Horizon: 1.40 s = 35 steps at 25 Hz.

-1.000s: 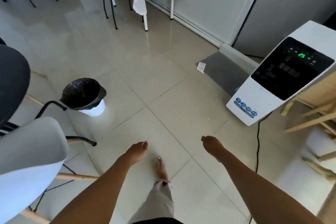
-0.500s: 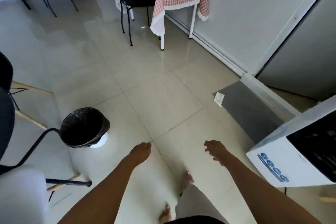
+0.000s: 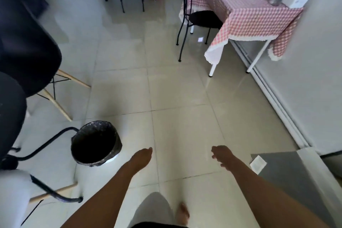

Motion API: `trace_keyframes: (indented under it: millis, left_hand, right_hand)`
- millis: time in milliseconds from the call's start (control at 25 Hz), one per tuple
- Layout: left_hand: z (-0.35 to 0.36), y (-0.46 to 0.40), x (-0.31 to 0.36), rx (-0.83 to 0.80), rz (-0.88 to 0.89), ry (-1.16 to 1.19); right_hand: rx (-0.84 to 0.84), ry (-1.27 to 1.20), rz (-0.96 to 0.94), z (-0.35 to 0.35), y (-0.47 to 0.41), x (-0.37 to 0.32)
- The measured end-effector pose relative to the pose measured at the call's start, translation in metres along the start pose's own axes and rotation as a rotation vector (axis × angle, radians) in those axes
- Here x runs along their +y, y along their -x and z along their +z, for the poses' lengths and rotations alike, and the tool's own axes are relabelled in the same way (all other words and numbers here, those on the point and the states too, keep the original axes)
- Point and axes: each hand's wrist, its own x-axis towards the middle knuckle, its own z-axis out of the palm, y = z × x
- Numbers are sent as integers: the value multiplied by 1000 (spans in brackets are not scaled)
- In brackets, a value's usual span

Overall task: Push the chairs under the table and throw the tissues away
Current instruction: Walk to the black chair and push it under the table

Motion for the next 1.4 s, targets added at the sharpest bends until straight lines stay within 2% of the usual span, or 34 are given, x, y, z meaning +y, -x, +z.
trace_keyframes:
  millis: [240,280,400,640,800,1000,1120,1400]
  left_hand:
    - [-75,-97,29,132,-134,129]
    - [-91,-116,35,124,-158,101]
    - [-141,-162,51,109,-250,211]
    - [-244,-251,100,219,-225,252]
    - [-299,-306,132,253,-300,391]
    - [-381,-367,180,320,-396,552]
    - [-437,-401,200,380,-417,685]
    - [-551,-500,191,464,-478,855]
  right_hand:
    - [-134,44,-65,-4,-107,-145]
    - [-159,53,-77,-3,-126,-171]
    - [-217,41,-75,-4,-173,-245]
    - [-310,-64,-49,-10,-257,-382]
    - [-361,13,-56,-6,-326,-470]
    - [-421,170,-142,-16,-399,-625]
    - [-356,198,-209,-10,-429,-716]
    - [-460,352,-251,66,-483,-894]
